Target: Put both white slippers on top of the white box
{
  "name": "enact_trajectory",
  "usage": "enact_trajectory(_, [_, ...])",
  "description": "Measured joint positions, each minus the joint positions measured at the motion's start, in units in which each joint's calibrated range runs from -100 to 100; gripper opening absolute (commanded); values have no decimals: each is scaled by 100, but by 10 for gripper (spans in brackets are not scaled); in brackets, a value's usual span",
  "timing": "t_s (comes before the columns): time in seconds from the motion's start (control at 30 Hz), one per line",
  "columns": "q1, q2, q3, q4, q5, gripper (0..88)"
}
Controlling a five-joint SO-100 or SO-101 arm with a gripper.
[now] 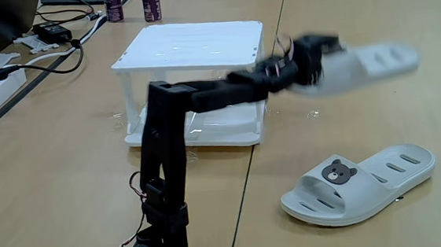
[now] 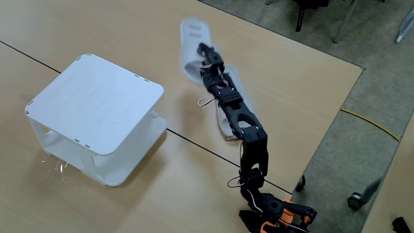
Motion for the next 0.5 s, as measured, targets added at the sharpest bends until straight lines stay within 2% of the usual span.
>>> enact_trajectory(0.13, [-7, -1460, -323, 1511, 0, 8])
enact_trajectory(0.3, [-7, -3192, -332, 2867, 0, 8])
enact_trajectory(0.5, [-157, -3711, -332, 3099, 0, 8])
